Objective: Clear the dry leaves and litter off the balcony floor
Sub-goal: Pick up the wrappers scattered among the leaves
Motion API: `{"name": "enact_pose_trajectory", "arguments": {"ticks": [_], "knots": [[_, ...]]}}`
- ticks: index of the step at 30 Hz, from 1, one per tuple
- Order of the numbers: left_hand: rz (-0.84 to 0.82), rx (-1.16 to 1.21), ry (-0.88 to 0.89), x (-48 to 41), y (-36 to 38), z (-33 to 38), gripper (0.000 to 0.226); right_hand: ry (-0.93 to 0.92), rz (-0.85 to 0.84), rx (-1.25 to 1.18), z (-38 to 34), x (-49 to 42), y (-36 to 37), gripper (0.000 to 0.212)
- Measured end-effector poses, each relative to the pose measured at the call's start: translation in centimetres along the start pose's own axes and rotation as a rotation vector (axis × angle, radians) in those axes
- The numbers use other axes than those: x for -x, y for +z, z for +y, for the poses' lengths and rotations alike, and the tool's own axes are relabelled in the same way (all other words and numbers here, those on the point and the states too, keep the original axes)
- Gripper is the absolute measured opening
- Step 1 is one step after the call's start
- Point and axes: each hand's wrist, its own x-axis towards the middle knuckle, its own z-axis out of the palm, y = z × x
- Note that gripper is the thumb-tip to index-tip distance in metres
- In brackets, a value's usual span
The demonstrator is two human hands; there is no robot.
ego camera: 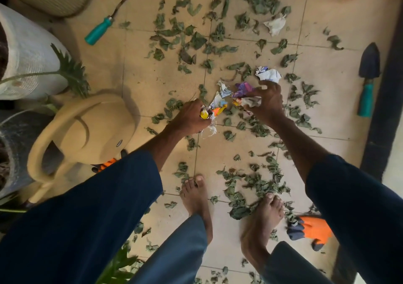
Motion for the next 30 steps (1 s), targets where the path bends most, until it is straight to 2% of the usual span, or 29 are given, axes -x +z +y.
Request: {"name": "enact_pose_trajectory", "arguments": {"ticks": [2, 4, 6, 9, 12, 16, 18, 20, 22, 26, 30], "knots": [[-0.007, -0.012, -0.020, -0.9, 0.2, 0.6, 0.058, 0.018, -0.133, 0.095, 0.1, -1.1, 0.6, 0.047], [-0.023, -0.022, -0.055, -1.9, 0.6, 1.0, 0.089, -0.004, -0.180, 0.110, 0.1, -1.7, 1.1, 0.050], [-0.052, -0.022, -0.085, -2.5, 1.1, 1.5, 0.112, -0.049, -0.118, 0.057, 0.4, -1.3, 1.7, 0.049], [-0.098, -0.079, -0.082, -3.2, 1.7, 2.7, 0.122, -0.063, 0.031, -0.071, 0.3, 0.2, 1.8, 0.043], [-0.144, -0.075, -0.126, -3.9, 2.4, 3.9, 0.117, -0.075, 0.160, -0.167, 0.0, 3.3, 1.2, 0.039], [-0.115, -0.118, -0.131, -5.0, 3.9, 4.3, 0.085, 0.020, 0.255, -0.359, 1.3, 6.8, 0.3, 0.041], [-0.101, -0.121, -0.151, -4.8, 4.6, 4.4, 0.089, 0.086, 0.288, -0.423, 2.1, 7.7, 0.3, 0.048], [-0.072, -0.130, -0.165, -4.7, 5.1, 4.4, 0.086, 0.180, 0.258, -0.528, 2.6, 7.9, 0.4, 0.062], [-0.063, -0.156, -0.151, -4.5, 5.3, 4.3, 0.074, 0.233, 0.190, -0.572, 2.8, 7.4, 0.1, 0.068], [-0.047, -0.148, -0.138, -4.0, 5.1, 4.0, 0.059, 0.158, 0.135, -0.448, 2.6, 5.5, -0.3, 0.039], [-0.013, -0.070, -0.122, -3.4, 4.4, 3.3, 0.039, 0.258, 0.100, -0.660, 1.4, 4.0, -1.0, 0.030]]}}
